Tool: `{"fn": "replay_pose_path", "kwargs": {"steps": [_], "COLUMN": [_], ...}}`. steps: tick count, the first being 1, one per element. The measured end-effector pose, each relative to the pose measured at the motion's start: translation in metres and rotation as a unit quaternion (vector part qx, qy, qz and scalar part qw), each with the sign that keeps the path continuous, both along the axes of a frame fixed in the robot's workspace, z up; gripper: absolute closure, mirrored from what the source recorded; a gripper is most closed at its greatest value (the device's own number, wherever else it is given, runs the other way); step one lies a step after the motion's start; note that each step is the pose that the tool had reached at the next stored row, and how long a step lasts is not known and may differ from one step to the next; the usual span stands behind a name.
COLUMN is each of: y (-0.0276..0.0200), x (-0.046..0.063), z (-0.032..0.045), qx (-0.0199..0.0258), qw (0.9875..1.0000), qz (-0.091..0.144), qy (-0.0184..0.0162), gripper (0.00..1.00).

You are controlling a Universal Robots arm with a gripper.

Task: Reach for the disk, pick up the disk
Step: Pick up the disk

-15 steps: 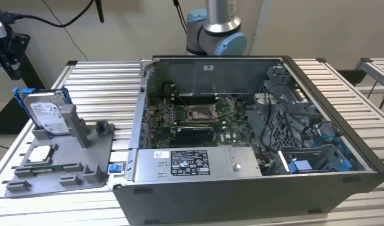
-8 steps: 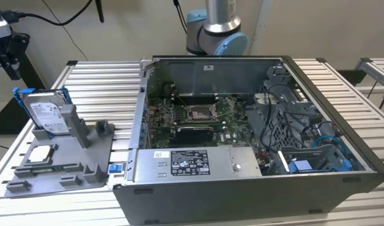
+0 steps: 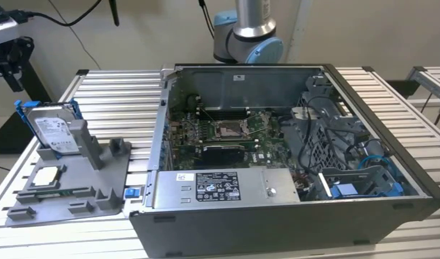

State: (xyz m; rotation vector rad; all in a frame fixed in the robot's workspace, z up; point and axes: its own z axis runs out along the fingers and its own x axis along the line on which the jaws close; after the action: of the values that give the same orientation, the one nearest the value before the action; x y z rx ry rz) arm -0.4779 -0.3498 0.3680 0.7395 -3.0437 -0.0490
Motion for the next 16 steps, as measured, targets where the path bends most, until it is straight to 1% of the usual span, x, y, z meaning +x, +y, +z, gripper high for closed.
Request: {"fn": "replay_pose_path", "kwargs": {"steps": [2, 4, 6, 8, 12, 14, 16], "y": [0.0, 0.0, 0.0, 0.0, 0.0, 0.0, 0.0], "x": [0.0, 0.0, 0.0, 0.0, 0.0, 0.0, 0.0], "z": [0.0, 0.0, 0.0, 0.0, 0.0, 0.0, 0.0], "qx": [0.0, -0.0001, -0.0001, -0.0001, -0.0001, -0.0002, -0.0002], "qw": [0.9999, 0.9994, 0.9987, 0.9976, 0.9945, 0.9925, 0.99], "qz": [0.017, 0.034, 0.051, 0.07, 0.105, 0.123, 0.141], "qy": [0.0, 0.0, 0.0, 0.0, 0.0, 0.0, 0.0], "gripper": [1.0, 1.0, 1.0, 1.0, 1.0, 1.0, 1.0]}}
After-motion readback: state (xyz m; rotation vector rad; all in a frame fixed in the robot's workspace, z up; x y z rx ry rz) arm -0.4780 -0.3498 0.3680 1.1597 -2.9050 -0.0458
